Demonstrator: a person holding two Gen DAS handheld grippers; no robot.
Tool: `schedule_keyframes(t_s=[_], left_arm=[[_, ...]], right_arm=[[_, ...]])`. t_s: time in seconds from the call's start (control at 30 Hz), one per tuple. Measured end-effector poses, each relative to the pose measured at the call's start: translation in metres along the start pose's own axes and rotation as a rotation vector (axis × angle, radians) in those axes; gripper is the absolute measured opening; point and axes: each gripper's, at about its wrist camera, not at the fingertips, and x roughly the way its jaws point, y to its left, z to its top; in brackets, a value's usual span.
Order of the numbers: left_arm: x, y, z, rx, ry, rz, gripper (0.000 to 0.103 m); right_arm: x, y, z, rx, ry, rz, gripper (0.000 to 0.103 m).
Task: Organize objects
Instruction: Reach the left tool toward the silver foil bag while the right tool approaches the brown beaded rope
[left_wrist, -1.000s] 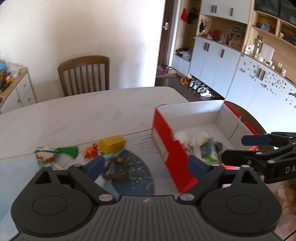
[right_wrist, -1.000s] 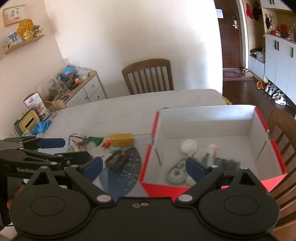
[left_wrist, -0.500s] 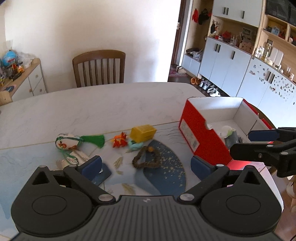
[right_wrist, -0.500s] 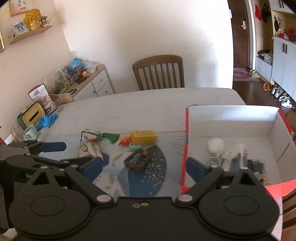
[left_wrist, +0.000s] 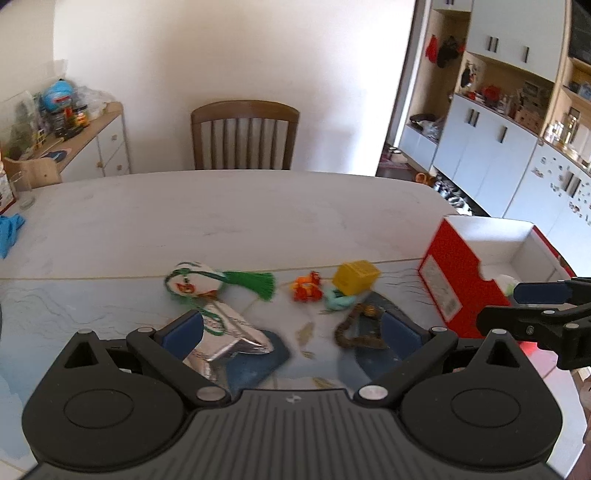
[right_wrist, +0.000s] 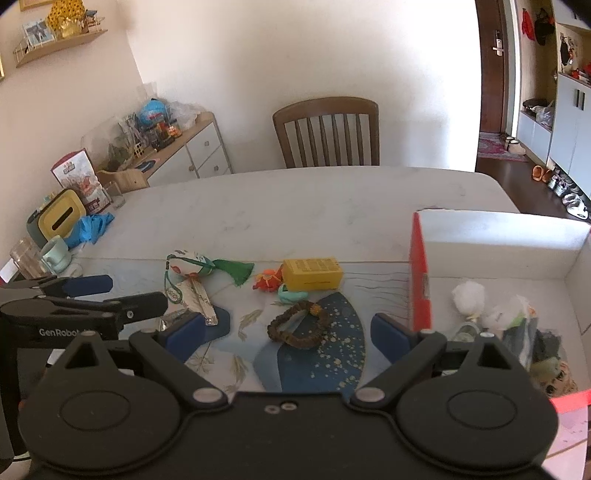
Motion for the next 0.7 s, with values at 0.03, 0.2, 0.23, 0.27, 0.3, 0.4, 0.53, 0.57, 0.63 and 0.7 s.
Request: schedule_keyframes(t_s=[0.03,0.2,0.23,0.27,0.3,0.4,0.53,0.57,0.63,0.7], left_arm=[[0.002,0.003,0.0,-0.004,-0.001,0.004,0.103],[0.013,0.024,-0.004,-0.021,-0.007,0.025,0.103],[0.015,0.027,-0.005,-0.021,-0.01,0.031,0.103],[0.018,0.031,-0.007,-0.022,-0.013,0.036,0.103],[0.021,0.035,-0.009,-0.024,-0.017,0.037,0.103],[0.032,0.045,-0.016,-0.02,-0.01,0.044,0.103],[0.049,0.053,-0.021,0.004,0.017,0.08,0.103],[0.051,0.055,-0.021,0.006,0.018,0.086,0.103],[0.056,0.058,-0.021,0.005,0.017,0.09,0.103],[0.061,0.061,-0.021,0.002,0.02,0.089,0.103]], right_arm=[[0.004,0.002,0.001,-0.002,0.006,-0.001,0.096],[0.025,0.01,0.003,-0.01,0.032,-0.009,0.096],[0.03,0.011,0.004,-0.011,0.038,-0.012,0.095],[0.035,0.013,0.004,-0.013,0.042,-0.015,0.095],[0.039,0.014,0.005,-0.014,0.049,-0.017,0.095],[0.053,0.016,0.006,-0.018,0.065,-0.025,0.095],[0.069,0.017,0.009,-0.013,0.083,-0.038,0.094],[0.073,0.017,0.009,-0.011,0.087,-0.04,0.094],[0.08,0.016,0.01,-0.009,0.095,-0.044,0.094],[0.086,0.017,0.01,-0.008,0.102,-0.049,0.094]])
